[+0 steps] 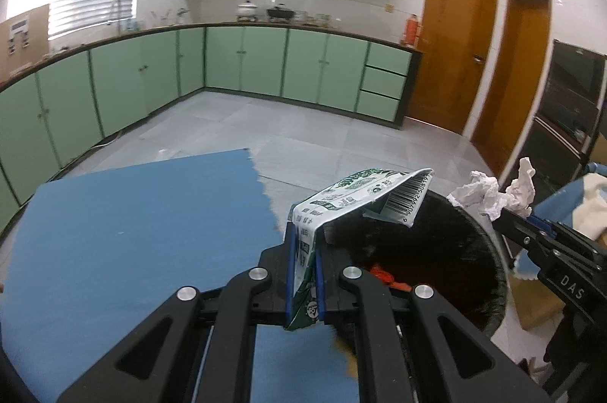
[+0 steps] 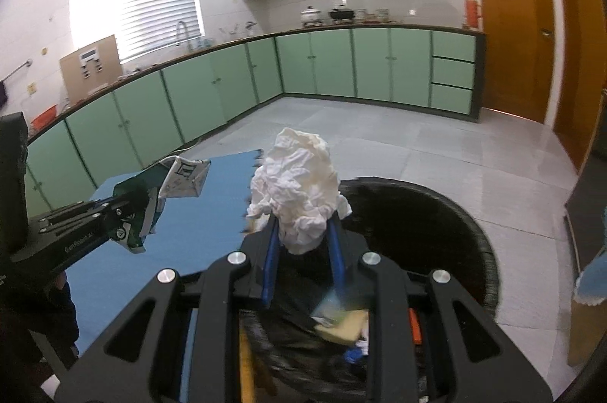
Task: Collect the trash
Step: 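Carry the wrapper and tissue over the bin and open both tools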
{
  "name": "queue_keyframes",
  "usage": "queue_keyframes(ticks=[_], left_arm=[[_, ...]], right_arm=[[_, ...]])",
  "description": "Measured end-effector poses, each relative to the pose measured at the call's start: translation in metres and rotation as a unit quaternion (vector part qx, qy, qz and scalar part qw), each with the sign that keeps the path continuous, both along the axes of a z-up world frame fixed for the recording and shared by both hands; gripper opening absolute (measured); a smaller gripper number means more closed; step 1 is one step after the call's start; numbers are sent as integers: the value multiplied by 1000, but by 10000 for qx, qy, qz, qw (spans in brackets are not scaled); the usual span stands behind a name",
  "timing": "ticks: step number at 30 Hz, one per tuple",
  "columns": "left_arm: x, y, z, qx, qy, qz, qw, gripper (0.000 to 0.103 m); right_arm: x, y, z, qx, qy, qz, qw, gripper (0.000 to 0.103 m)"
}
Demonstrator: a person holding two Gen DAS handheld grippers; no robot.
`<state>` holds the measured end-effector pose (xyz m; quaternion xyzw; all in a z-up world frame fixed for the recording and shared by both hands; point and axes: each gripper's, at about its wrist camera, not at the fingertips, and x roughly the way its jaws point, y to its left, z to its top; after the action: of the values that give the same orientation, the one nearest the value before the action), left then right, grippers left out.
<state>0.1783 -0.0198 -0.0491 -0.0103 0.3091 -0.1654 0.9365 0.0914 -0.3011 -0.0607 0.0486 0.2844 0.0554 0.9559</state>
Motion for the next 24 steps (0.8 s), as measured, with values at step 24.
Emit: queue_keyframes(ticks=[24], left_arm=[[36,-143,-67,290,556,-881,9941,9]], right_arm=[[16,-99,-82,33,660,-804,9946,23]])
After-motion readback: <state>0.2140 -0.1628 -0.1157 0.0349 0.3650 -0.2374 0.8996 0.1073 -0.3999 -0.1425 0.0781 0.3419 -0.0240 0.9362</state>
